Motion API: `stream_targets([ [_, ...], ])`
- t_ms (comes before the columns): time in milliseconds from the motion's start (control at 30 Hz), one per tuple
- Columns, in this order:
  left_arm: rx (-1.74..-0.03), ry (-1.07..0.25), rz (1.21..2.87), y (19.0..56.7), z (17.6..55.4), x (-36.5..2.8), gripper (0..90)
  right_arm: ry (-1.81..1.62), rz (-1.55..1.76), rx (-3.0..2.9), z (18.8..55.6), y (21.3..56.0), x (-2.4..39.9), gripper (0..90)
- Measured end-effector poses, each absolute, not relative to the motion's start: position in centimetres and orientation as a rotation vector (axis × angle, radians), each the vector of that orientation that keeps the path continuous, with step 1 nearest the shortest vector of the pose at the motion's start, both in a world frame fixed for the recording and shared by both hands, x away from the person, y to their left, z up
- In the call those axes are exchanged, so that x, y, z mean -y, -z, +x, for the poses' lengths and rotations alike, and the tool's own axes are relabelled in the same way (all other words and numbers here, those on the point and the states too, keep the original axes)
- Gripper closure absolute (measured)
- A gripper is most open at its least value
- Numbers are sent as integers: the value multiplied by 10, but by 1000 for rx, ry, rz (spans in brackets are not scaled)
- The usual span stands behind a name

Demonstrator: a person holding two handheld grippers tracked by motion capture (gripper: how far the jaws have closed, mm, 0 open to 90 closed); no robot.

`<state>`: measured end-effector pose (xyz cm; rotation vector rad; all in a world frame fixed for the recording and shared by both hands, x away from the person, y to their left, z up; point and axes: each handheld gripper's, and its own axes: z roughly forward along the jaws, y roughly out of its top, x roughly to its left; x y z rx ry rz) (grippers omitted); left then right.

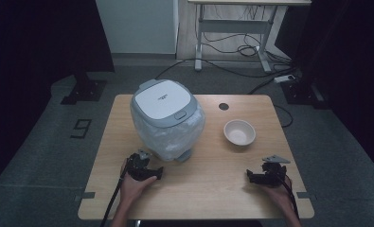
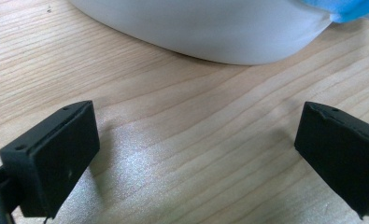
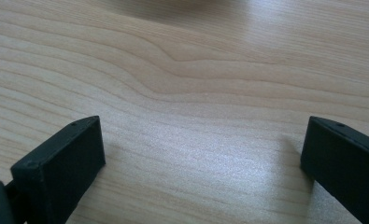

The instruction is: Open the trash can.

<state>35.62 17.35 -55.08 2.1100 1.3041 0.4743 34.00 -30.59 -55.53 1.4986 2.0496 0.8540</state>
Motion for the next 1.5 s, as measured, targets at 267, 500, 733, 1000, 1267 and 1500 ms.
stream_targets([
  [267, -1319, -488, 2085, 550, 348, -179, 53, -854, 1499, -2049, 340, 555, 306, 0],
  [500, -1330, -500, 2065, 548, 346, -184, 147, -854, 1499, -2049, 341, 555, 306, 0],
  [733, -1364, -523, 2029, 544, 342, -192, 439, -853, 1499, -2049, 341, 555, 307, 0],
  [1000, -1324, -515, 1943, 530, 335, -202, 665, -853, 1499, -2049, 341, 555, 307, 0],
  [1267, -1250, -502, 1847, 509, 327, -206, 839, -853, 1499, -2049, 341, 555, 307, 0],
  [1500, -1217, -483, 1768, 493, 321, -216, 899, -853, 1503, -2046, 342, 555, 307, 0],
])
